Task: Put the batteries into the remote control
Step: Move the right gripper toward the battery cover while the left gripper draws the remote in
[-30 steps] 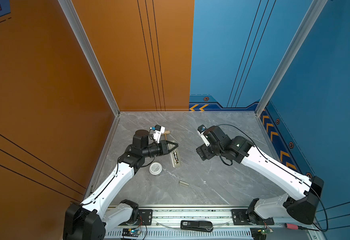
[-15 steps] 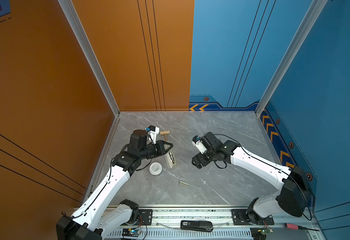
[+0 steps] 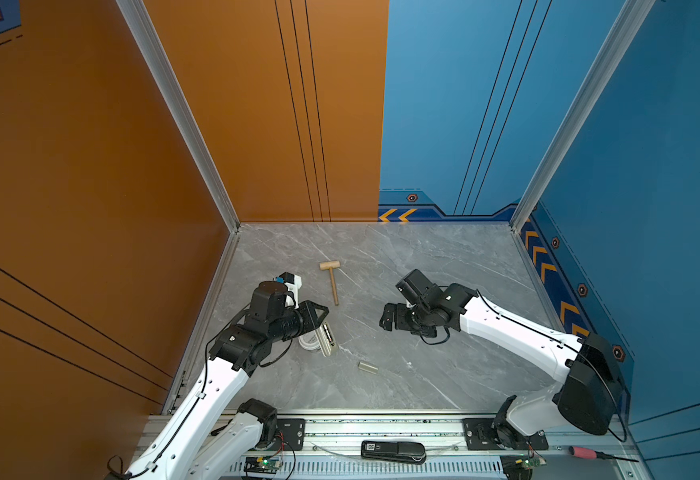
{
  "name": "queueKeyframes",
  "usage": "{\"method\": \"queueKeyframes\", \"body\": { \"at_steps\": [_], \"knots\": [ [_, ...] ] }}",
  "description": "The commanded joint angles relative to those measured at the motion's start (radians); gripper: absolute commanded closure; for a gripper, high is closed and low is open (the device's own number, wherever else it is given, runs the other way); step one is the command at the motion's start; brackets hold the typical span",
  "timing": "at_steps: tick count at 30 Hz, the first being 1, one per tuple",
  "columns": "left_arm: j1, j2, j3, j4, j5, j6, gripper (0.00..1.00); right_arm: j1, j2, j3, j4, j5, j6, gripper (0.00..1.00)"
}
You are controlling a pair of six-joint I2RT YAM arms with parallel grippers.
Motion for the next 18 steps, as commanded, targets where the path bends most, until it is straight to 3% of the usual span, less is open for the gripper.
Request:
{"method": "queueKeyframes", "body": {
  "at_steps": [1, 7, 18],
  "knots": [
    [0.016, -0.066, -0.01, -0.034, 0.007, 0.056, 1.0, 0.079, -0.005, -0.015, 0.037, 0.094, 0.326, 0.0],
    [0.035, -0.118, 0.008, -0.072, 0.031, 0.116, 1.0, 0.224, 0.059, -0.128, 0.255, 0.107, 0.709, 0.0],
    [0.076, -0.125, -0.011, -0.091, 0.1, 0.165, 1.0, 0.275, 0.216, -0.105, 0.362, 0.008, 0.831, 0.0]
  ]
}}
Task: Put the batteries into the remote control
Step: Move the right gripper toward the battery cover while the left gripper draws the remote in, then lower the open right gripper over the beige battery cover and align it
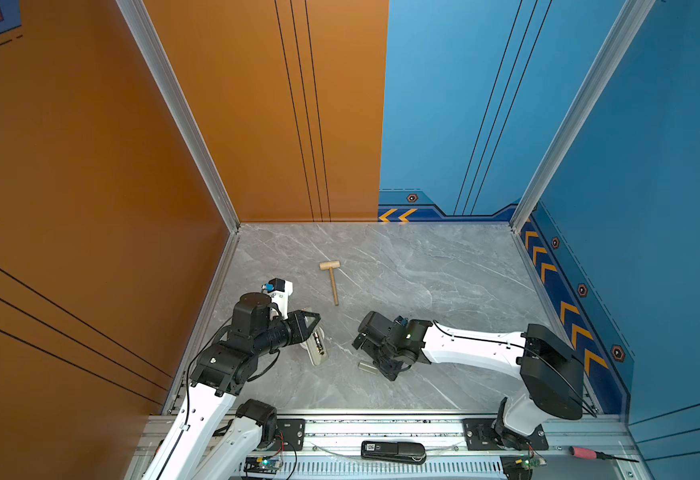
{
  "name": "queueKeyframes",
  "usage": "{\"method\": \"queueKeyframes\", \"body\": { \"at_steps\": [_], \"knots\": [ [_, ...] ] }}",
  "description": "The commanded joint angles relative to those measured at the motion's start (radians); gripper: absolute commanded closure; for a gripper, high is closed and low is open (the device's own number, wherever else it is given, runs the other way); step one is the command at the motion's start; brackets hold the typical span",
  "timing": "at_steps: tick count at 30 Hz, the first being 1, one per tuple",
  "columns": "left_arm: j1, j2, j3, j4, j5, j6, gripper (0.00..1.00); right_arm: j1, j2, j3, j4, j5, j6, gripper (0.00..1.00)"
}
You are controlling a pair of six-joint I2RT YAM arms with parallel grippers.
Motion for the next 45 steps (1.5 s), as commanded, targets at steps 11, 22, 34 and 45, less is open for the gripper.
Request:
{"method": "queueKeyframes", "body": {
  "at_steps": [11, 22, 34, 45],
  "knots": [
    [0.026, -0.012, -0.025, -0.021, 0.079, 0.053, 1.0, 0.025, 0.111, 0.003, 0.127, -0.05, 0.126, 0.0],
    [0.024, -0.006, -0.025, -0.021, 0.088, 0.056, 1.0, 0.0, 0.099, -0.003, 0.011, -0.024, 0.058, 0.0],
    [0.024, -0.013, -0.036, -0.022, 0.101, 0.056, 1.0, -0.12, 0.146, 0.059, -0.018, -0.052, -0.148, 0.0],
    [0.031, -0.019, -0.011, -0.079, 0.099, 0.079, 1.0, -0.146, 0.206, 0.154, -0.054, -0.102, -0.291, 0.01]
  ]
}}
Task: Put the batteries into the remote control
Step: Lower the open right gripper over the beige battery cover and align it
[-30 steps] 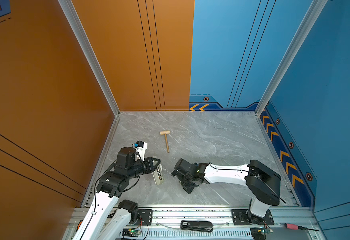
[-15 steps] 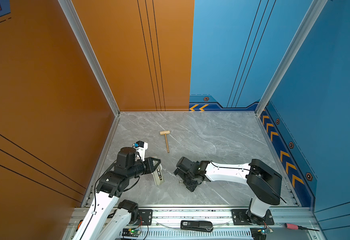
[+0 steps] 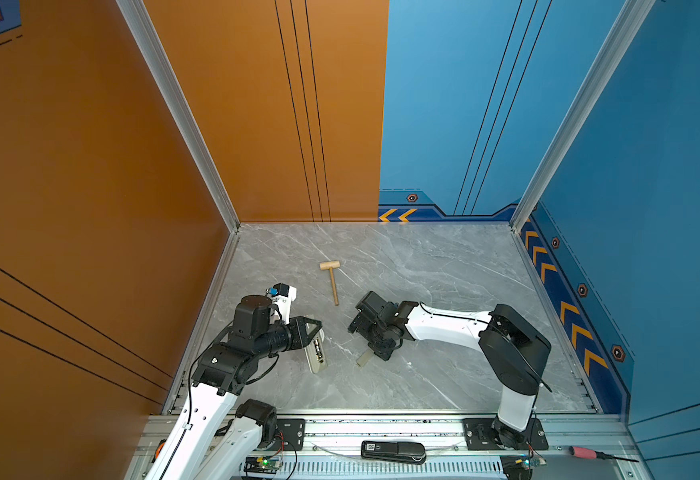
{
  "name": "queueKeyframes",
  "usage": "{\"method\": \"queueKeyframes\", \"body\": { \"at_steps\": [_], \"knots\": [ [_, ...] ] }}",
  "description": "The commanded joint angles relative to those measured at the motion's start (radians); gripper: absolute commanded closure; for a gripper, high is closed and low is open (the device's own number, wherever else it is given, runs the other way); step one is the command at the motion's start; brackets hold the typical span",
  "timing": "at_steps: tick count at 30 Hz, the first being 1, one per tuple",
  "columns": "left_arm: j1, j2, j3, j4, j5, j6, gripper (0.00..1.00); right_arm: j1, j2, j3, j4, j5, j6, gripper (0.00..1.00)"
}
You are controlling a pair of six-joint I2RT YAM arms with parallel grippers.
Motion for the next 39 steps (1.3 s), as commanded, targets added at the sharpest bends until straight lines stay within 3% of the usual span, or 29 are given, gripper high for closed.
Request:
{"method": "queueKeyframes", "body": {
  "at_steps": [1, 7, 14, 27, 39],
  "knots": [
    [0.012, -0.015, 0.011, -0.029, 0.031, 0.024, 1.0, 0.013, 0.018, 0.02, -0.088, 0.001, -0.072, 0.01],
    [0.01, -0.031, 0.0, -0.035, 0.036, 0.013, 1.0, 0.027, -0.005, 0.035, -0.197, 0.02, -0.12, 0.02],
    [0.012, -0.068, -0.004, -0.035, 0.022, 0.003, 1.0, 0.023, 0.017, 0.204, -0.421, 0.049, -0.194, 0.0],
    [0.018, -0.084, -0.022, -0.033, 0.047, 0.013, 1.0, 0.108, 0.083, 0.281, -0.448, 0.074, -0.08, 0.0],
    [0.01, -0.118, -0.047, -0.03, 0.048, -0.006, 1.0, 0.137, 0.072, 0.228, -0.48, 0.133, -0.049, 0.0]
  ]
}}
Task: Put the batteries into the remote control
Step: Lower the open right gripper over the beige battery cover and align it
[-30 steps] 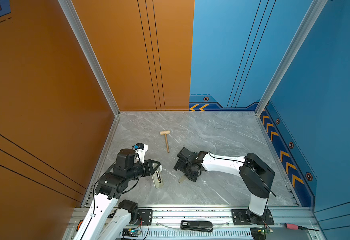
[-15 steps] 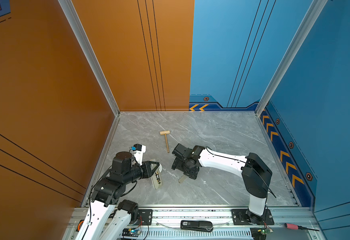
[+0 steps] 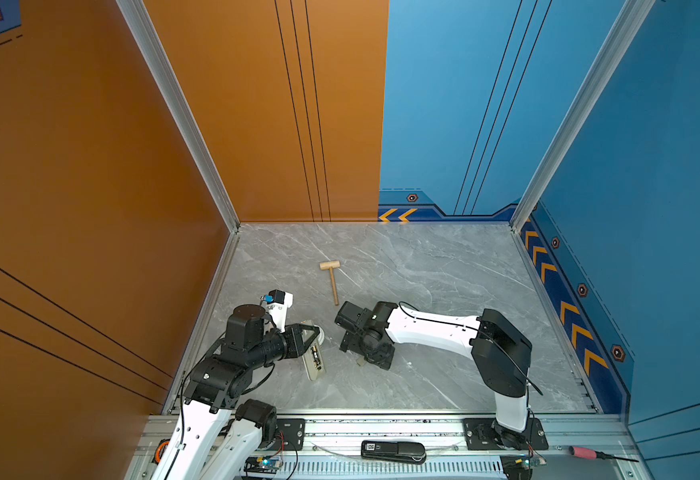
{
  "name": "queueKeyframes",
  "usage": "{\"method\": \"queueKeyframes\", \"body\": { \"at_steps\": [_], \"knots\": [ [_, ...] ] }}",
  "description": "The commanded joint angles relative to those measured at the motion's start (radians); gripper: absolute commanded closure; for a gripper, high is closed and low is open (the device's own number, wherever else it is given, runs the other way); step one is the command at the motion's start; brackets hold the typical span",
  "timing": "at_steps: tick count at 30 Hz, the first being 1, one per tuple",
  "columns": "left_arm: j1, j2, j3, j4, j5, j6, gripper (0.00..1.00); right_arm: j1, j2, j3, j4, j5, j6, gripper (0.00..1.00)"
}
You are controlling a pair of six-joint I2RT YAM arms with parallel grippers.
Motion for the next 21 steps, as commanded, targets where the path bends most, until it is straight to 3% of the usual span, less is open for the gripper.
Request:
{"method": "queueKeyframes", "body": {
  "at_steps": [1, 21],
  "knots": [
    [0.004, -0.029, -0.016, -0.004, 0.028, -0.005, 1.0, 0.007, -0.007, -0.012, -0.058, 0.043, 0.016, 0.0],
    [0.004, -0.076, -0.023, 0.001, 0.045, -0.01, 1.0, 0.031, 0.031, 0.036, -0.137, 0.066, 0.0, 0.03]
  ]
}}
